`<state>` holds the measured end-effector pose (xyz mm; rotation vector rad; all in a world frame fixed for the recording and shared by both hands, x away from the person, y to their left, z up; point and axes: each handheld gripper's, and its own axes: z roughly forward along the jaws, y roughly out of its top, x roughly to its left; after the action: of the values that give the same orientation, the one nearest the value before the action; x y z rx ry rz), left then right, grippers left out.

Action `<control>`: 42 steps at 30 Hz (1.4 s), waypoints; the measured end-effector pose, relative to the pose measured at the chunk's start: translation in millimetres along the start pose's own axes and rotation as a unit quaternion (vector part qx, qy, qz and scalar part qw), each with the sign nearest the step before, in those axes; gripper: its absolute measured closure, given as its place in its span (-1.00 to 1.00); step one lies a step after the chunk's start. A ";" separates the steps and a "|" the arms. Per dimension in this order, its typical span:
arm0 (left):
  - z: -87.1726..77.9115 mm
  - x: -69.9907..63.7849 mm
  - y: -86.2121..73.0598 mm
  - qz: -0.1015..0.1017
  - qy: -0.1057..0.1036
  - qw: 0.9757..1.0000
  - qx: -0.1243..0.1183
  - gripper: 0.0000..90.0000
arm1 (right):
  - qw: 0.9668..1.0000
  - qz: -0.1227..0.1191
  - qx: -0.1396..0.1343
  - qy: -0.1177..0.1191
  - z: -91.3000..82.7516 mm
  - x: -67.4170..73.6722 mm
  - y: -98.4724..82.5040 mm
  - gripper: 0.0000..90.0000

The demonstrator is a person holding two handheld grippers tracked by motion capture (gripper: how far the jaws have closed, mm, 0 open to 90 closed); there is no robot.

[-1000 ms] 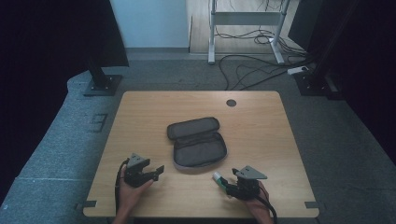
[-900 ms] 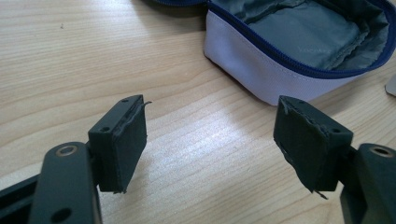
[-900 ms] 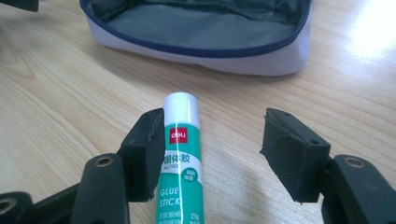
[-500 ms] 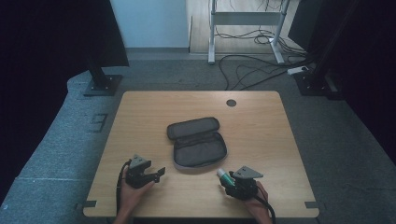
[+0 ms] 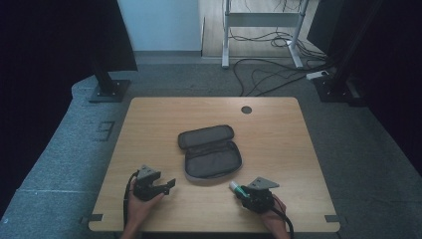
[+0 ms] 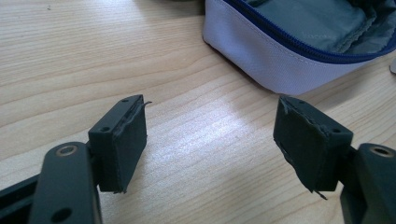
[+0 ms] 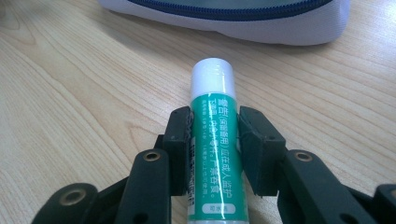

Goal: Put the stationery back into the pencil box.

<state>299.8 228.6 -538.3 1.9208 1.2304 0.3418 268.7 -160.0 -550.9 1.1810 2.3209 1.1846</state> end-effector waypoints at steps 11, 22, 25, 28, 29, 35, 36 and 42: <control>1.7 -0.4 -0.7 -0.002 -0.006 1.000 0.003 -0.41 | 1.000 0.000 0.006 0.001 1.6 1.3 0.6 0.44; 0.5 1.4 -0.6 -0.005 -0.004 1.000 0.001 -0.41 | 0.999 0.021 -0.021 0.017 -10.3 -2.0 7.8 0.44; -0.2 1.8 -0.6 -0.005 -0.002 1.000 0.001 -0.41 | 0.999 0.021 -0.037 0.017 -16.3 -1.0 12.7 0.44; 0.1 2.6 -1.3 -0.006 0.002 1.000 0.002 -0.39 | 0.998 0.015 -0.056 0.020 -23.2 0.0 22.3 0.44; 0.1 2.6 -1.3 -0.006 0.002 1.000 0.002 -0.39 | 0.998 0.014 -0.060 0.020 -24.0 0.0 24.3 0.44; 1.9 1.7 -2.4 -0.007 0.002 1.000 0.007 -0.39 | 0.997 0.009 -0.077 0.022 -25.4 -0.3 39.1 0.44; 2.1 1.7 -2.4 -0.007 0.002 1.000 0.009 -0.39 | 0.996 0.007 -0.083 0.023 -24.8 -0.4 44.7 0.44; 0.7 3.2 -2.1 -0.011 0.000 1.000 0.009 -0.39 | 0.996 0.006 -0.091 0.024 -22.6 0.4 53.2 0.44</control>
<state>300.5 231.4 -540.9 1.9203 1.2574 0.3191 284.5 -154.5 -495.6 1.1158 2.1873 1.4085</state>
